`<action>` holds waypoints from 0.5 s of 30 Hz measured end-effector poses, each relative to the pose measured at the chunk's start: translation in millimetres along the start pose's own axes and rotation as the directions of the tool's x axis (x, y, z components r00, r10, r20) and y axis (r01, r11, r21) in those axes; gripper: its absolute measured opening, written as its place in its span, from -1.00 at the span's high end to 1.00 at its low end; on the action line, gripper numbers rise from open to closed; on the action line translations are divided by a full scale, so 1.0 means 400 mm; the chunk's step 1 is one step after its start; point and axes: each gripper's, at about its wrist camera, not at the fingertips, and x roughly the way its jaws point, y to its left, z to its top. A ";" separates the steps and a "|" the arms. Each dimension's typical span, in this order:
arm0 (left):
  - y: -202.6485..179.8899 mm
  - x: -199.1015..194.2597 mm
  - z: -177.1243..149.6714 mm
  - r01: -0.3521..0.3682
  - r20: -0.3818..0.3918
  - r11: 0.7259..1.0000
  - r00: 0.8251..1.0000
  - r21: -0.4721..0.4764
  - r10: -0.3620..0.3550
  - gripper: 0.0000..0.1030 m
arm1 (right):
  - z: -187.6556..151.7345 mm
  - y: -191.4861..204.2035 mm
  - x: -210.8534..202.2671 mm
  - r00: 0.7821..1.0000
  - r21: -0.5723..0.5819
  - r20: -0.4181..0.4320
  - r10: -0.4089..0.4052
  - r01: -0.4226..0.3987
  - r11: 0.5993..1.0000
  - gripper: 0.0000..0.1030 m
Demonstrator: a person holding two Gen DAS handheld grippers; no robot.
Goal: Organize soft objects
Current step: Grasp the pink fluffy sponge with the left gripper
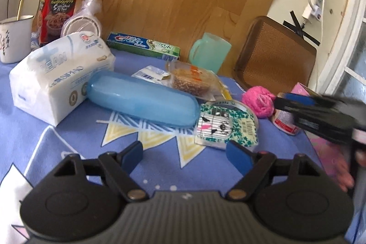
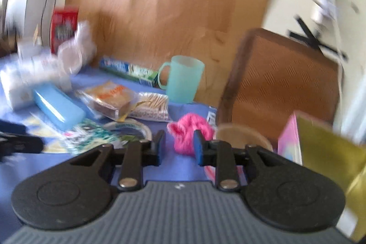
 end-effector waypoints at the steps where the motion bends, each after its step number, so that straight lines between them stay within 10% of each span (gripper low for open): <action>1: -0.001 0.001 0.001 0.000 0.004 1.000 1.000 0.006 0.000 -0.63 | 0.009 0.010 0.038 1.000 -0.045 -0.021 -0.007 0.006 0.999 0.43; 4: -0.013 -0.007 -0.008 0.002 0.017 1.000 1.000 0.004 -0.003 -0.68 | 0.015 0.036 0.114 0.996 -0.130 -0.075 -0.041 0.031 0.991 0.48; 6: -0.008 -0.011 -0.010 0.004 0.020 1.000 1.000 -0.007 -0.003 -0.69 | -0.001 0.047 0.137 0.990 -0.172 -0.096 -0.100 0.083 0.982 0.91; 15: -0.005 -0.044 -0.012 0.112 0.046 0.994 0.993 -0.003 -0.112 -0.77 | -0.081 0.001 -0.194 0.997 0.003 0.074 -0.012 0.012 1.000 0.92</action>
